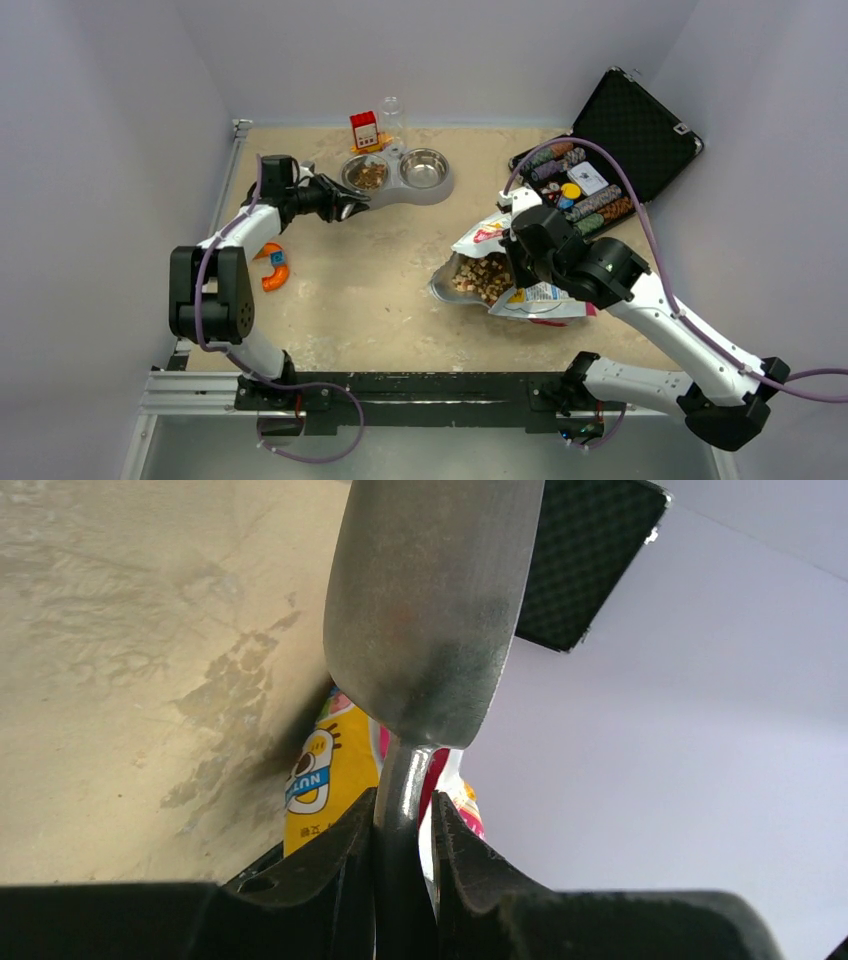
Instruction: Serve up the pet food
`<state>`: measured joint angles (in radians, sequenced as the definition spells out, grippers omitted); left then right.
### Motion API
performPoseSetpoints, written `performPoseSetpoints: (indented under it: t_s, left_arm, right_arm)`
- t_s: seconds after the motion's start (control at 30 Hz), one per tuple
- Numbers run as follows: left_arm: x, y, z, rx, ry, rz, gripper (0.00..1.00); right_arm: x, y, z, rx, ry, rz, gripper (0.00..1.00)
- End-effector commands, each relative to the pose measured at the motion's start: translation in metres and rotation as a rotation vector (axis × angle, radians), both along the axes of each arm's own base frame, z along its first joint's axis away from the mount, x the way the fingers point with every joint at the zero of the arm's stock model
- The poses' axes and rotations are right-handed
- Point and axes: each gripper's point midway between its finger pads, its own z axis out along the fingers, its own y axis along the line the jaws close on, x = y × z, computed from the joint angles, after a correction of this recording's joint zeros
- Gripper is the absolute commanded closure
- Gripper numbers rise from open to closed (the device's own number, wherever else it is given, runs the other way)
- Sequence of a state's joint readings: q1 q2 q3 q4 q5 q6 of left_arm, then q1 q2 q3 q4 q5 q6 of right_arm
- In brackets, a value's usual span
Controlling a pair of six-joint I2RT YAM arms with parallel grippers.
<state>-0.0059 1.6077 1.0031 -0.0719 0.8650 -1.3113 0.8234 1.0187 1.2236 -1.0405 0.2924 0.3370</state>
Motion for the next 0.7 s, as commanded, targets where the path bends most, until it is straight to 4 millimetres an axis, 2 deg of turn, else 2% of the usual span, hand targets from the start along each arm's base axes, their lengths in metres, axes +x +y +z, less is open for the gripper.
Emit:
performPoseSetpoints:
  t_s: [0.0, 0.2, 0.47, 0.67]
  left_arm:
    - [0.005, 0.003, 0.004, 0.034, 0.013, -0.022, 1.00]
    - [0.020, 0.005, 0.004, 0.049, 0.056, -0.008, 1.00]
    - [0.027, 0.004, 0.002, 0.028, 0.186, 0.006, 1.00]
    - [0.033, 0.019, 0.003, 0.074, 0.278, 0.028, 1.00]
  right_arm:
    - [0.018, 0.017, 0.032, 0.088, -0.094, 0.015, 1.00]
    - [0.024, 0.014, 0.031, 0.064, -0.112, 0.000, 1.00]
    - [0.031, 0.014, 0.036, 0.062, -0.129, -0.014, 1.00]
    - [0.034, 0.016, 0.037, 0.071, -0.126, -0.029, 1.00]
